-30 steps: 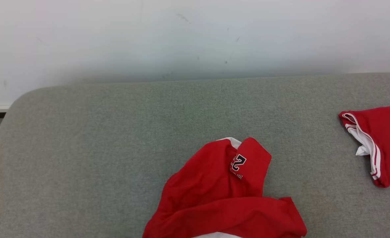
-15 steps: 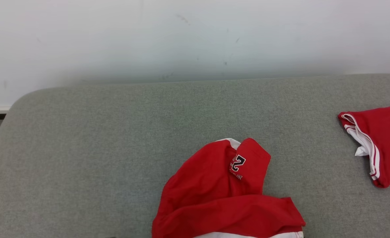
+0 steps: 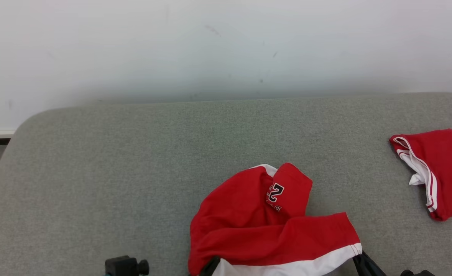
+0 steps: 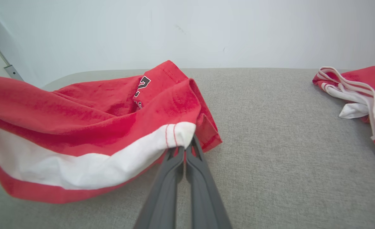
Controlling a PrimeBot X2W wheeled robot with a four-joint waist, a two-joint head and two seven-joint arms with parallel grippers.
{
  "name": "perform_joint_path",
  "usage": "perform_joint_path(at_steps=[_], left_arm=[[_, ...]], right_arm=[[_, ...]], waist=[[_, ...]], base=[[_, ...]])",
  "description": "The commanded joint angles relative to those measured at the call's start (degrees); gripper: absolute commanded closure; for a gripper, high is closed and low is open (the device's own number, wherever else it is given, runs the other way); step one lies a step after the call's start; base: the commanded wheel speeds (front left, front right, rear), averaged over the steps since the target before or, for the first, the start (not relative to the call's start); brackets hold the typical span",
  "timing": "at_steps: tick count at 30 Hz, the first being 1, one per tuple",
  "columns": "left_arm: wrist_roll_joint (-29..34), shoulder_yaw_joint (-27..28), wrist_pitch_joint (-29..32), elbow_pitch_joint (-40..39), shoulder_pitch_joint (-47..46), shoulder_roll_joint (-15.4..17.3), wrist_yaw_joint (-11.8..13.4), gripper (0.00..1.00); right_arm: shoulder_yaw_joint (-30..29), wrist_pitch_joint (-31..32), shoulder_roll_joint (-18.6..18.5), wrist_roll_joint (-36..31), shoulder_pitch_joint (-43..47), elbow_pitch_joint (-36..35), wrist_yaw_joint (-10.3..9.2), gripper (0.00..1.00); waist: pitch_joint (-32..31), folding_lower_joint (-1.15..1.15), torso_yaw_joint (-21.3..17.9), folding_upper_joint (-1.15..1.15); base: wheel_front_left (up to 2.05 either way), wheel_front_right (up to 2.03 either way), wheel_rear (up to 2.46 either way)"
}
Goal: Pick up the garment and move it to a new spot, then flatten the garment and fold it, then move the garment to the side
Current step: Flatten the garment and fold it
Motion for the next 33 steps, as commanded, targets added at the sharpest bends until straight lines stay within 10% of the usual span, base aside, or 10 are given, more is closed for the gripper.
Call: perform_joint_path(at_steps=[1, 33], left_arm=[[-0.78, 0.29, -0.28, -0.58, 0.45, 0.02, 0.04, 1.00], [-10.10, 9.62, 6.23, -35.25, -10.35, 0.71, 8.41, 1.00]], right_arm=[[-0.25, 0.02, -0.48, 0.22, 0.50, -0.46, -0.15, 1.00], [-21.73, 15.15, -5.29, 20.17, 1.81, -50.37, -0.15, 1.00]], waist=[[-0.13, 0.00, -0.08, 0.00], [-1.16, 0.00, -3.86, 0.00]], base=[[0.00, 0.00, 0.00], [0.00, 0.00, 0.00]])
